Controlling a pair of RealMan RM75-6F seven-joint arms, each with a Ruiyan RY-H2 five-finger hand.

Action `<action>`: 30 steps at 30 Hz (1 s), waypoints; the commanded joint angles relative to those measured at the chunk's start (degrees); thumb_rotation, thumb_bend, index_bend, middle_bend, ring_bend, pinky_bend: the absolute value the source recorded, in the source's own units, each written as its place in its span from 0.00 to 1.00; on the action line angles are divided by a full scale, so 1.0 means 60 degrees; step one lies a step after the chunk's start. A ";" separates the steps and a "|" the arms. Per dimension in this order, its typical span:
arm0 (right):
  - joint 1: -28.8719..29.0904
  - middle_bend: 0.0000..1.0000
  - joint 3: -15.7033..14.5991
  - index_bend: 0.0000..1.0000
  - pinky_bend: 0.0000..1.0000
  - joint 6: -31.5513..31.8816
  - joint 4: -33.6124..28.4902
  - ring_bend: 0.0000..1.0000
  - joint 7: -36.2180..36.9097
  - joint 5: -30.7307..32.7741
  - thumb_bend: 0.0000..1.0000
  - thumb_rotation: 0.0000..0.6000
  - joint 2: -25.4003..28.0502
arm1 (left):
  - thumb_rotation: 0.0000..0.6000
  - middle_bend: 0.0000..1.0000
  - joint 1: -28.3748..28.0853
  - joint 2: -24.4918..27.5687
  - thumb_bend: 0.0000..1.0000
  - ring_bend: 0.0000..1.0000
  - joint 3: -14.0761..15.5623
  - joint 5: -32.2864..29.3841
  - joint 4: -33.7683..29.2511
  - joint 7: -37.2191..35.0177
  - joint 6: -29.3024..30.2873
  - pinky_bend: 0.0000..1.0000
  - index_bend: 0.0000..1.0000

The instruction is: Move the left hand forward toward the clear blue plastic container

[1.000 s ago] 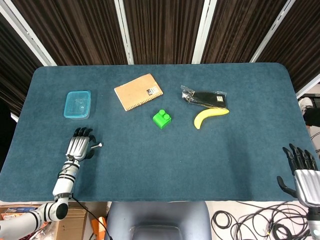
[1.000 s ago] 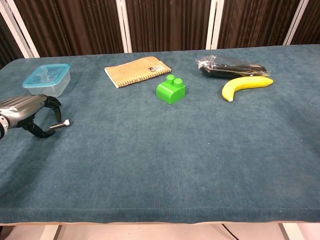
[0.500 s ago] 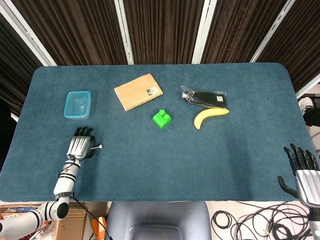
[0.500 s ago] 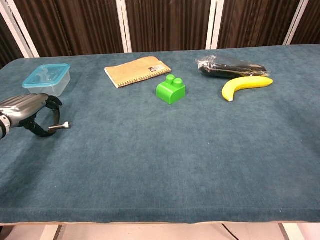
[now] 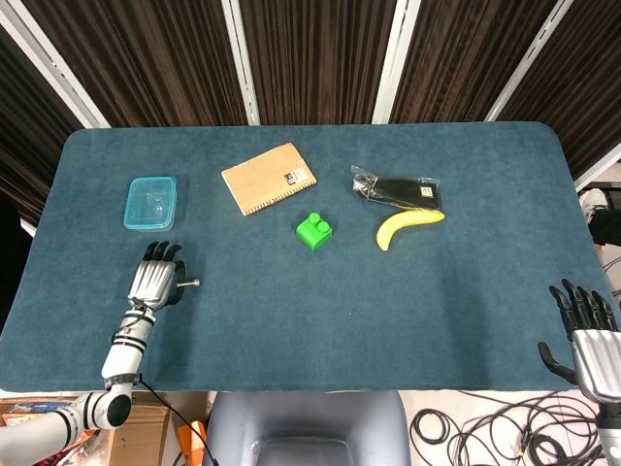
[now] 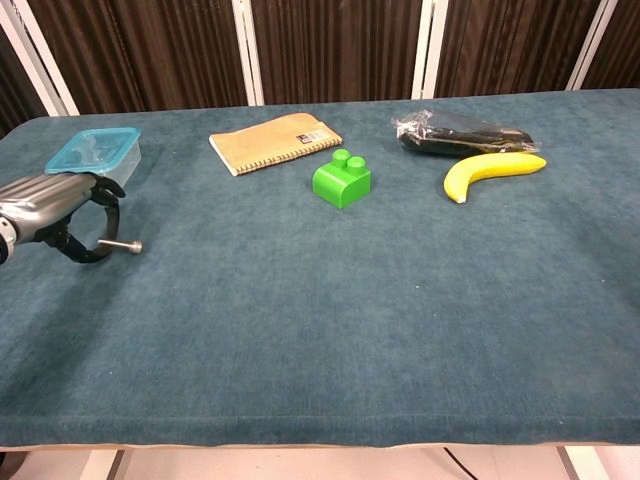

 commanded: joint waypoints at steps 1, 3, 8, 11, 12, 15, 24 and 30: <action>0.0000 0.00 -0.0005 0.00 0.00 -0.0002 -0.0003 0.00 0.0004 -0.0009 0.29 1.00 0.0003 | 1.00 0.17 -0.0053 0.0060 0.34 0.07 -0.0025 -0.0063 -0.0151 0.0187 0.0027 0.09 0.60; 0.0001 0.00 -0.0009 0.00 0.00 -0.0002 -0.0006 0.00 0.0002 -0.0017 0.29 1.00 0.0006 | 1.00 0.17 -0.0113 0.0067 0.34 0.07 -0.0066 -0.0137 -0.0221 0.0314 -0.0001 0.09 0.60; -0.0006 0.00 0.0004 0.00 0.00 0.0012 0.0003 0.00 0.0066 -0.0003 0.29 1.00 0.0028 | 1.00 0.17 -0.0254 0.0083 0.34 0.07 -0.0133 -0.0262 -0.0369 0.0603 -0.0025 0.09 0.59; -0.0006 0.00 0.0002 0.00 0.00 0.0010 0.0004 0.00 0.0089 -0.0006 0.29 1.00 0.0039 | 1.00 0.17 -0.0333 0.0116 0.34 0.07 -0.0157 -0.0356 -0.0466 0.0770 -0.0067 0.09 0.59; -0.0008 0.00 0.0002 0.00 0.00 0.0009 0.0007 0.00 0.0094 -0.0001 0.29 1.00 0.0044 | 1.00 0.17 -0.0360 0.0123 0.34 0.07 -0.0155 -0.0386 -0.0489 0.0833 -0.0087 0.09 0.59; -0.0007 0.00 -0.0004 0.00 0.00 0.0001 0.0004 0.00 0.0094 -0.0006 0.29 1.00 0.0045 | 1.00 0.17 -0.0461 0.0145 0.34 0.07 -0.0182 -0.0539 -0.0556 0.1027 -0.0181 0.09 0.58; -0.0013 0.00 0.0004 0.00 0.00 0.0010 0.0014 0.00 0.0094 0.0010 0.29 1.00 0.0044 | 1.00 0.17 -0.0711 0.0165 0.34 0.07 -0.0344 -0.0985 -0.0556 0.1177 -0.0396 0.09 0.57; -0.0017 0.00 0.0012 0.00 0.00 0.0015 0.0013 0.00 0.0114 0.0025 0.29 1.00 0.0054 | 1.00 0.16 -0.0796 0.0171 0.33 0.07 -0.0328 -0.1161 -0.0461 0.1165 -0.0513 0.09 0.53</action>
